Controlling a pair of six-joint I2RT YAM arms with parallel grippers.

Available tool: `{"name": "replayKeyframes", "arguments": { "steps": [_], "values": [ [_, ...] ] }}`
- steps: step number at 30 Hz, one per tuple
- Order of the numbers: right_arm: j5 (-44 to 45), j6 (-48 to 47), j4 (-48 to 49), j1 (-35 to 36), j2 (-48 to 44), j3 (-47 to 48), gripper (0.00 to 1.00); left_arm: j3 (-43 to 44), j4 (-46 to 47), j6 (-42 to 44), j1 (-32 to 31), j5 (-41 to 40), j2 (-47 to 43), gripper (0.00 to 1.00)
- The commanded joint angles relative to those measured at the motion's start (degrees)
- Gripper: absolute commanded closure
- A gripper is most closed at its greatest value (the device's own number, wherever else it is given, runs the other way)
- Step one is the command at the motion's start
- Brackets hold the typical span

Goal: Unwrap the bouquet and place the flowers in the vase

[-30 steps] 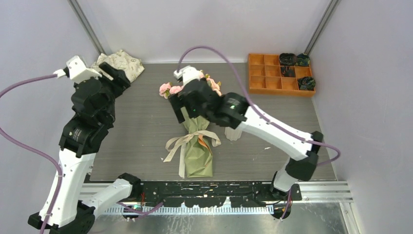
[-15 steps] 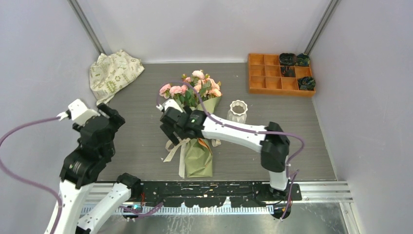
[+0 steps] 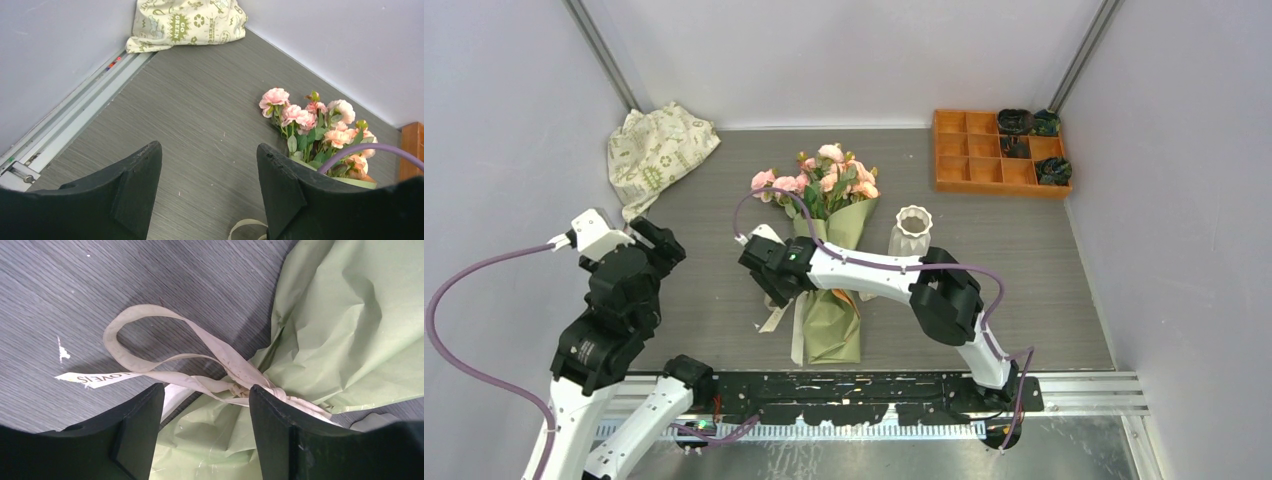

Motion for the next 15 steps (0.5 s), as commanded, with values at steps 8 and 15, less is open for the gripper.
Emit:
{"name": "replayKeyframes", "arguments": {
  "steps": [8,15],
  "values": [
    [0.5,2.3,1.9,1.8,-2.0,-1.7,0.3,-2.2,4.5,0.0,0.0,3.1,0.9,0.31],
    [3.2,2.3,1.6,1.9,-0.8,-1.7,0.32,-2.5,4.4,0.2,0.0,3.7,0.9,0.31]
  ]
}}
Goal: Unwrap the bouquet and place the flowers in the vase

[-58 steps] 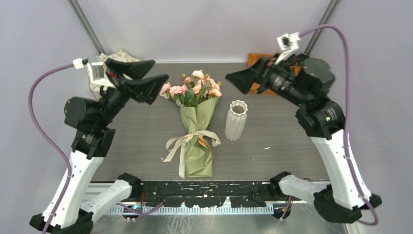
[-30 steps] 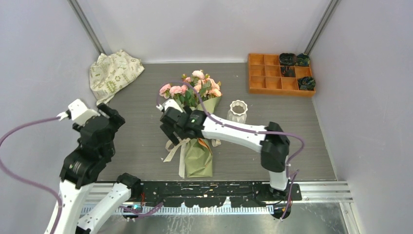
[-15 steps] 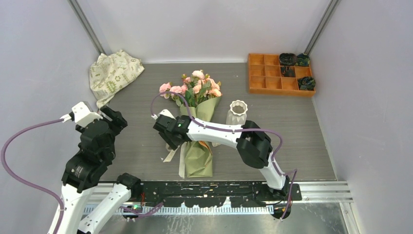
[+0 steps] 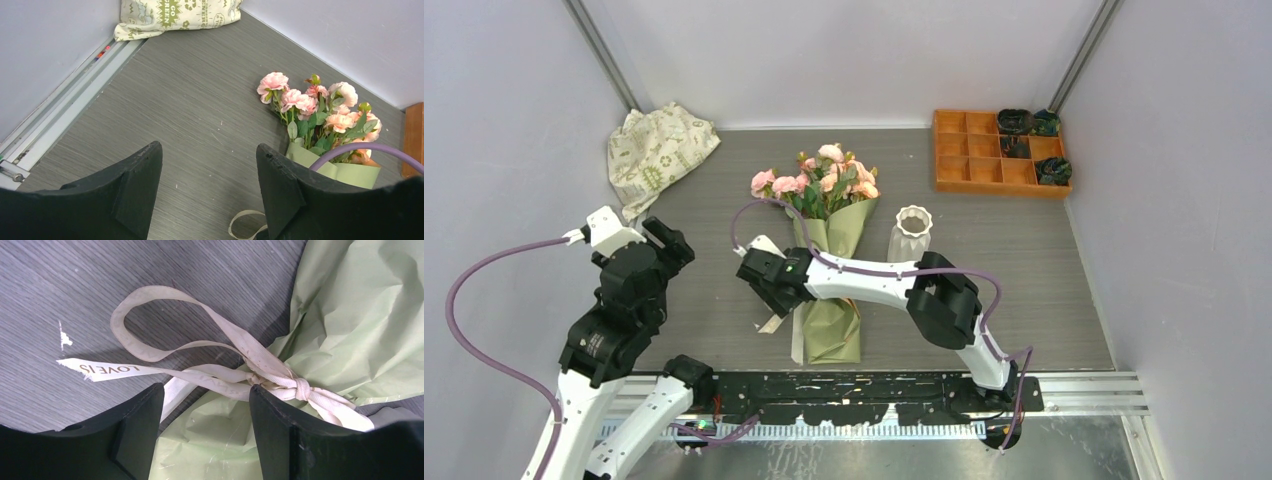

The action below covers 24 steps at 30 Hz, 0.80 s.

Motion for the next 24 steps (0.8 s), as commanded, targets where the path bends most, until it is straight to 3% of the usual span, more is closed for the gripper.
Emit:
{"name": "replayKeyframes", "arguments": {
  "steps": [1,12,24],
  "values": [
    [2.7,0.8,1.4,0.1,-0.8,0.1,0.32,0.0,3.3,0.2,0.0,0.4,-0.5,0.31],
    [4.8,-0.5,1.2,0.0,0.6,-1.5,0.35,-1.1,4.1,0.2,0.0,1.5,0.0,0.33],
    [7.8,0.0,0.5,0.1,1.9,-1.8,0.53,-1.8,4.7,-0.2,0.0,2.1,0.4,0.33]
  ]
}}
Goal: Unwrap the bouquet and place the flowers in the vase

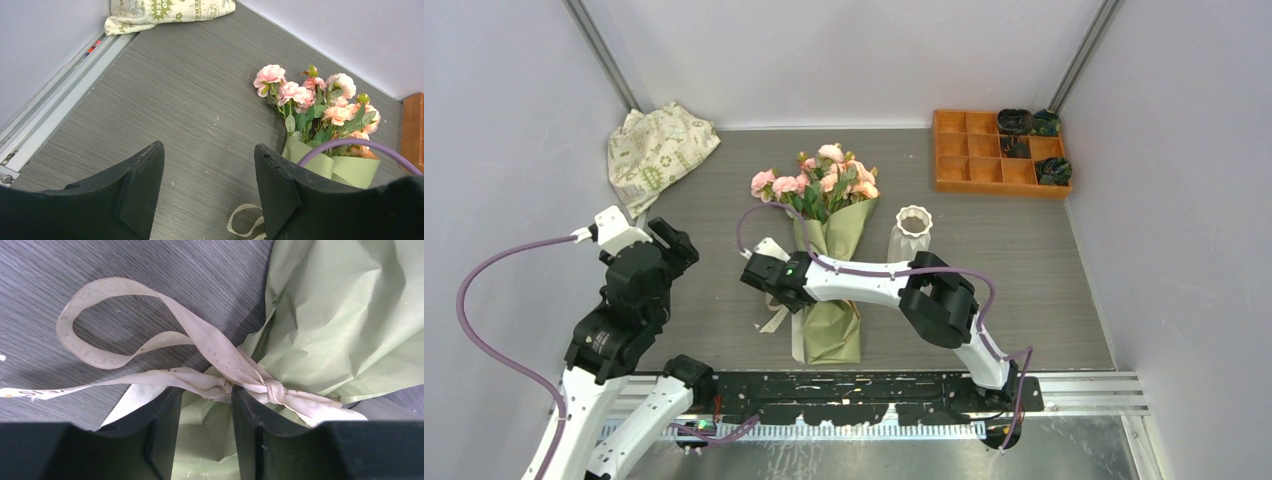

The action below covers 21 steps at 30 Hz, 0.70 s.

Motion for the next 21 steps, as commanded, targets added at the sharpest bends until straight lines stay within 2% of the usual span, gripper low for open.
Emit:
{"name": "replayKeyframes", "arguments": {
  "steps": [1,6,10,16,21],
  "values": [
    [2.9,0.3,-0.1,0.1,0.6,0.9,0.56,-0.1,3.3,-0.2,0.0,0.6,0.4,0.33],
    [4.6,0.3,-1.1,0.1,0.5,1.7,0.76,-0.6,4.2,-0.6,0.0,1.8,0.7,0.34],
    [6.6,0.3,-2.0,0.1,-1.0,2.1,0.98,-1.5,5.4,-1.0,0.0,3.5,1.0,0.34],
    [7.9,0.4,-2.7,-0.1,-6.2,2.1,0.99,-3.3,8.7,-2.2,0.0,6.7,2.1,0.34],
    [6.4,0.4,-2.6,-1.5,-12.2,0.3,0.99,-7.1,15.0,-3.6,0.0,11.7,3.6,0.34]
  ]
}}
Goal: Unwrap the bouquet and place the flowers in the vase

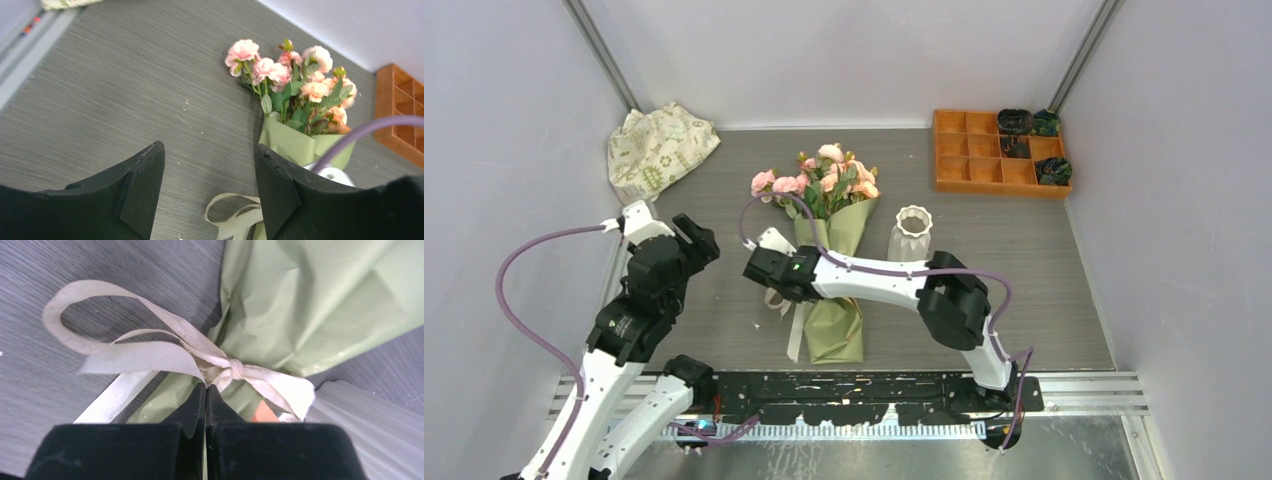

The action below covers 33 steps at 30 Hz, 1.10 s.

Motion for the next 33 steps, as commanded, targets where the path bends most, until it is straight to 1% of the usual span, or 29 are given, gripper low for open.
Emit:
{"name": "replayKeyframes", "arguments": {
  "steps": [1,5,7,11,13,15,17,21,25,28,30,33],
  "values": [
    [0.5,0.4,0.3,-1.8,-10.6,-0.2,0.99,-2.5,9.6,-1.9,0.0,5.8,1.7,0.34],
    [-3.4,1.5,1.7,-4.8,-15.9,-3.2,0.99,-5.3,16.3,-2.9,0.0,9.7,5.0,0.34],
    [-5.0,1.8,2.6,-6.4,-18.2,-4.6,0.99,-6.9,21.5,-3.0,0.0,12.5,7.2,0.33],
    [-6.1,1.6,3.7,-8.2,-21.9,-5.6,0.99,-9.7,29.8,-4.9,0.1,19.6,12.6,0.33],
    [-6.2,1.4,3.5,-8.7,-22.7,-5.1,0.99,-11.4,35.8,-5.8,0.1,24.1,15.6,0.32],
    [-6.5,1.2,3.5,-8.9,-23.4,-4.9,0.99,-12.7,43.1,-6.3,0.1,27.7,19.3,0.3],
    [-7.7,1.4,4.3,-9.1,-24.5,-5.2,0.99,-13.0,48.5,-6.3,0.1,30.6,23.9,0.28],
    [-10.4,2.2,5.4,-9.2,-26.3,-5.7,0.99,-11.3,59.6,-7.7,0.2,40.9,35.1,0.28],
    [-12.4,2.6,6.3,-9.2,-29.1,-5.5,0.99,-7.7,68.3,-11.4,0.2,48.8,48.5,0.33],
    [-12.5,2.4,5.8,-9.2,-31.3,-3.8,0.99,-6.6,76.4,-13.9,0.2,53.3,55.5,0.38],
    [-12.5,2.1,5.5,-9.1,-32.8,-2.7,0.99,-6.8,79.6,-15.2,0.1,54.4,58.1,0.39],
    [-12.2,1.4,5.3,-9.1,-36.0,-1.0,0.99,-8.0,79.7,-14.7,0.1,53.7,58.3,0.39]
  ]
}}
